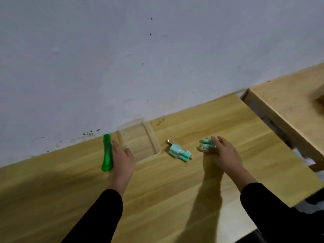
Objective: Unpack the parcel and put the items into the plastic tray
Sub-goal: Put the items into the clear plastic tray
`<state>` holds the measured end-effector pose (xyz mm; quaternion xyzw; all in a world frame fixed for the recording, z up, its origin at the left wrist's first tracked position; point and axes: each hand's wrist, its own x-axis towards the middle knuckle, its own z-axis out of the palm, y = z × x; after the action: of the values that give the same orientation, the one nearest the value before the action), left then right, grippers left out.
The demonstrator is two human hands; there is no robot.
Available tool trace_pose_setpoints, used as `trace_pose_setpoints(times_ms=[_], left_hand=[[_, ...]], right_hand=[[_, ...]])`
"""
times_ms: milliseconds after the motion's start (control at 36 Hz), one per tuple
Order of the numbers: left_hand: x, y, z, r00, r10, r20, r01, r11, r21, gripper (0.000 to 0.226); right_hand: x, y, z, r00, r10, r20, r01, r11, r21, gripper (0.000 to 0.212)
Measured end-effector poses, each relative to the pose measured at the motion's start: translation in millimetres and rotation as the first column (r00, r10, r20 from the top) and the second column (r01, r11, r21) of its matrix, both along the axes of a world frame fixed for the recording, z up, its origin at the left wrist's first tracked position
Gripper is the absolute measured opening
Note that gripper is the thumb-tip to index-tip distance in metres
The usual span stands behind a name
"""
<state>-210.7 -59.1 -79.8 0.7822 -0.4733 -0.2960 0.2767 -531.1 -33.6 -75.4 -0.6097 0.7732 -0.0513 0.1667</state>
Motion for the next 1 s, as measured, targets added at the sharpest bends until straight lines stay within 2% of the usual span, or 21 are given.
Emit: trace_pose_setpoints(times_ms=[139,250,361,417,472,611,778,1000], left_hand=[[-5.6,3.8,-10.8,0.998,-0.026,-0.064,0.017,0.991,-0.129,0.049],[-5.7,4.3,-16.2,0.992,-0.003,-0.128,-0.018,0.986,-0.168,0.047],[-7.7,3.6,-18.9,0.992,0.007,-0.124,-0.032,0.98,-0.197,0.046],[-8.1,1.9,-20.1,0.992,-0.003,-0.128,-0.022,0.98,-0.196,0.047],[-8.7,0.9,-21.5,0.99,-0.011,-0.14,-0.015,0.982,-0.186,0.047],[-8.6,1.1,-22.0,0.987,-0.017,-0.157,-0.017,0.978,-0.21,0.047],[-8.5,0.0,-21.8,0.99,-0.023,-0.137,-0.009,0.974,-0.225,0.047],[-13.5,1.3,-25.1,0.995,-0.002,-0.104,-0.023,0.971,-0.239,0.047]], right_hand=[[10.2,-20.5,-11.9,0.999,-0.034,-0.001,0.034,0.995,-0.089,0.057],[34.9,-36.9,-15.1,0.995,-0.035,0.094,0.045,0.994,-0.104,0.055],[59.9,-41.8,-16.1,0.974,0.017,0.227,0.009,0.993,-0.116,0.049],[69.2,-38.0,-14.8,0.95,0.048,0.308,-0.017,0.995,-0.103,0.052],[77.6,-30.5,-14.5,0.94,0.102,0.326,-0.077,0.993,-0.088,0.063],[92.5,-15.6,-20.2,0.966,0.245,0.083,-0.242,0.969,-0.054,0.095],[100.1,-25.1,-22.5,0.968,0.234,-0.087,-0.242,0.965,-0.097,0.086],[108.9,-34.2,-21.5,0.989,0.148,-0.007,-0.148,0.985,-0.089,0.08]])
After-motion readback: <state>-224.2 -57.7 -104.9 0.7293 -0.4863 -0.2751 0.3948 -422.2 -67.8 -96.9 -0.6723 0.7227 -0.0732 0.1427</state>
